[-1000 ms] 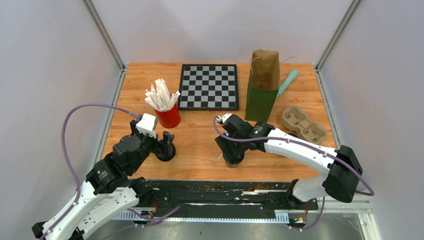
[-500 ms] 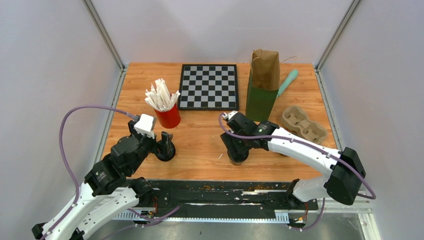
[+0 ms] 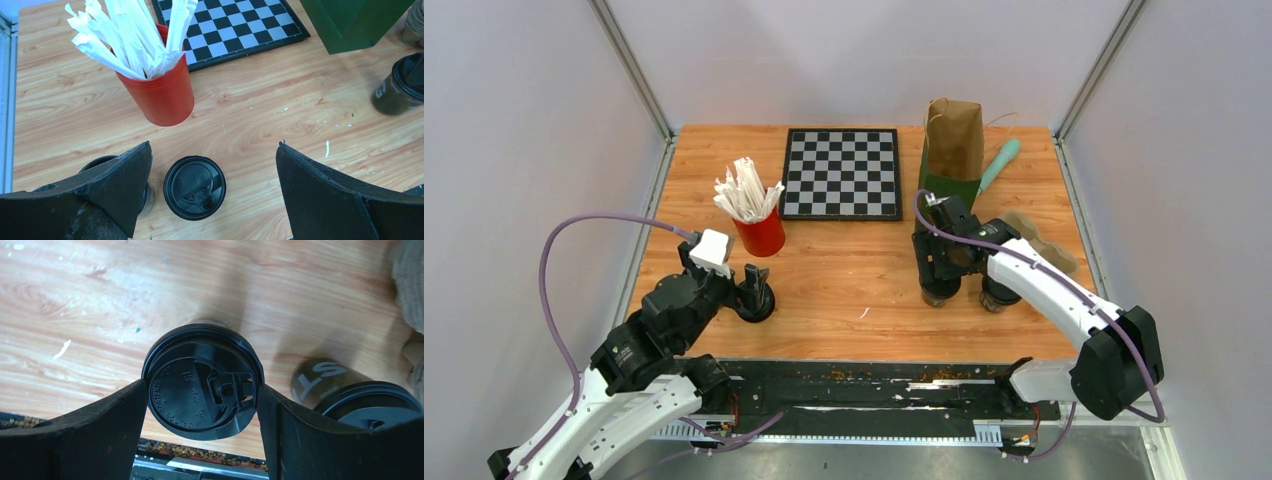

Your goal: Pack the takeout coffee

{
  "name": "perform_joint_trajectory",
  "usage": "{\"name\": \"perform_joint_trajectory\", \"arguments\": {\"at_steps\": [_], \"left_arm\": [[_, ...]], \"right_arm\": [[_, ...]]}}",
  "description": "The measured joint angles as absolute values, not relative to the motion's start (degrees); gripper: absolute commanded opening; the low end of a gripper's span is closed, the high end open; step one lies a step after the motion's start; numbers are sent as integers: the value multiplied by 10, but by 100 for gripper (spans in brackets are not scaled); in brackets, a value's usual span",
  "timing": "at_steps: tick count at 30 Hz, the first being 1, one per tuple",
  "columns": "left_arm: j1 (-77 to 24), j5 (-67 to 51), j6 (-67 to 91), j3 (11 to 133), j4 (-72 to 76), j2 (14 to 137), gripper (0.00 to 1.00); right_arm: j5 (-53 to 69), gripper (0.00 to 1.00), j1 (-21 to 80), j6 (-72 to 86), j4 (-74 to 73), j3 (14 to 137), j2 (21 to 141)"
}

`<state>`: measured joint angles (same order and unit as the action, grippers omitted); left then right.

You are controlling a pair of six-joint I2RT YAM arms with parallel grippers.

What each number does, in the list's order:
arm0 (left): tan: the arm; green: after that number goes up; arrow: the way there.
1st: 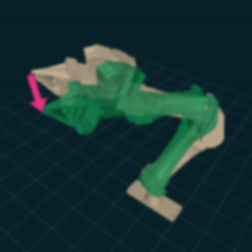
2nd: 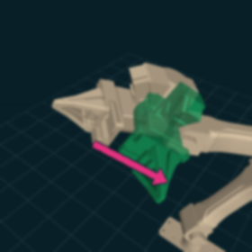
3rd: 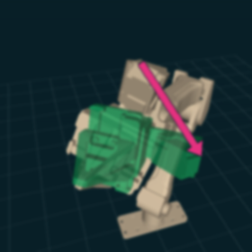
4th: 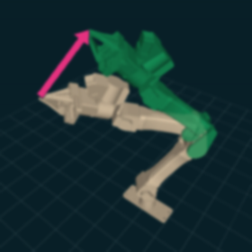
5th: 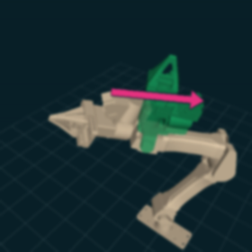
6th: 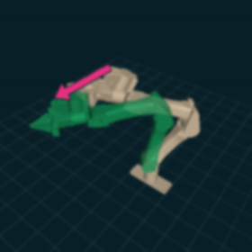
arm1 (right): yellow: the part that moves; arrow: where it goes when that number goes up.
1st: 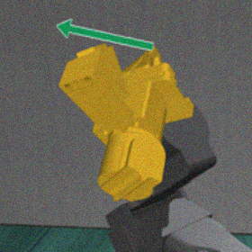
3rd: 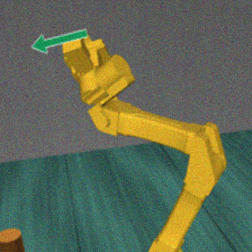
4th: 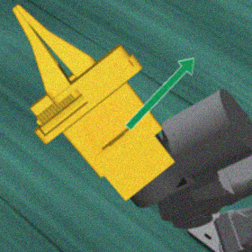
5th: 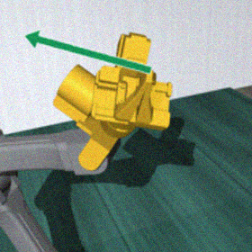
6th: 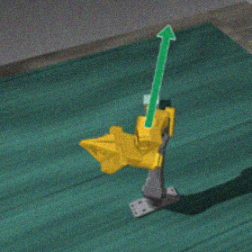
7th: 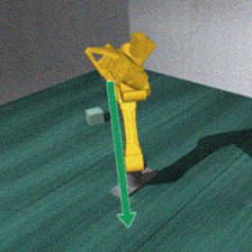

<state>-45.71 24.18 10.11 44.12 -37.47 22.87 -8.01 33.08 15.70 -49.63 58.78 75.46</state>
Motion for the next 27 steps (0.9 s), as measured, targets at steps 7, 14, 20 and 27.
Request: {"name": "perform_joint_trajectory", "arguments": {"at_steps": [7,14,20,27], "left_arm": [[-457,241,101,441,-375,228,100],[-457,241,101,441,-375,227,100],[-457,241,101,441,-375,227,100],[-457,241,101,441,-375,227,100]], "right_arm": [[-79,78,253,146,-489,589,758],[-74,87,209,138,-486,589,759],[-74,100,205,134,-493,589,761],[-74,100,204,133,-512,596,765]]}}
